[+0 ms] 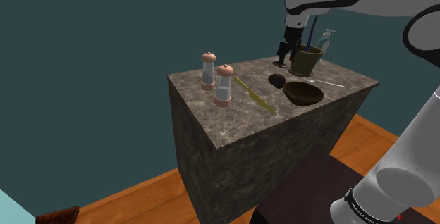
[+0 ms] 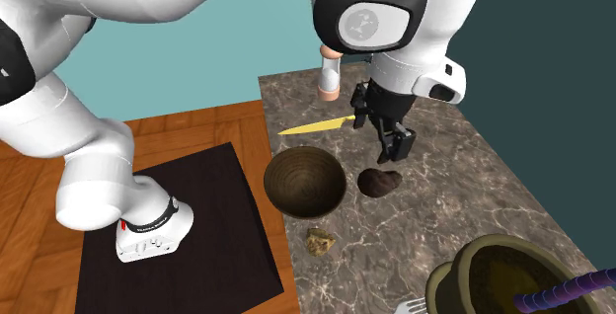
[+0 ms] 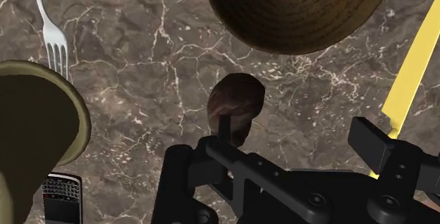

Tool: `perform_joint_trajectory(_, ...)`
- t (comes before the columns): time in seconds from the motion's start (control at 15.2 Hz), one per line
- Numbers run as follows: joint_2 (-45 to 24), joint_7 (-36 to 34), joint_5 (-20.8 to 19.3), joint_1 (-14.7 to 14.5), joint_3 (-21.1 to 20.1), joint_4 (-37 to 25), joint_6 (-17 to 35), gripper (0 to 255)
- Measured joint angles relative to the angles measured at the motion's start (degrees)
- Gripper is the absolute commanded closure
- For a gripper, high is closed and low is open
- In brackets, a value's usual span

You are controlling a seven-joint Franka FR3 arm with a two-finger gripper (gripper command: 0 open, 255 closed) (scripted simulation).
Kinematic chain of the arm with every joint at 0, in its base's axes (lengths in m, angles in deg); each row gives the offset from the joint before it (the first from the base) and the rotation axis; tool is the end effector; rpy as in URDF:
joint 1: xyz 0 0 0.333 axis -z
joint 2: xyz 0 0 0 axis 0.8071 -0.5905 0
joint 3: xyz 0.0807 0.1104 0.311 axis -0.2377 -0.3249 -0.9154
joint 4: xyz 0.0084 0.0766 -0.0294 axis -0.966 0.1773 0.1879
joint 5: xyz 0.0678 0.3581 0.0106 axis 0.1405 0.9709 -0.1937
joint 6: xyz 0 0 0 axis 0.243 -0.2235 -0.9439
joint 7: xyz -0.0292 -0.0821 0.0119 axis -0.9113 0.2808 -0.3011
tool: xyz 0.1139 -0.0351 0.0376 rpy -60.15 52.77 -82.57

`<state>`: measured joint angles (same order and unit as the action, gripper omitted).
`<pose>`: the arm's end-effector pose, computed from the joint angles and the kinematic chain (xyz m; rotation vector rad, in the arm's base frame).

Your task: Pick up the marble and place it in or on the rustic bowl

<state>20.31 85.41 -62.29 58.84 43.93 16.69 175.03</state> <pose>0.5117 -0.1918 0.5563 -3.1211 0.0171 0.0868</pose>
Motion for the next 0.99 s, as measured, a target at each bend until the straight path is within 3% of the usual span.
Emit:
perform_joint_trajectory(0.46,-12.4,1.8,4.4,1.8,0.3,-6.2,3.2,0)
perform_joint_trajectory(0.99,-13.5,2.1,4.9,1.8,0.2,-2.2,8.5,0)
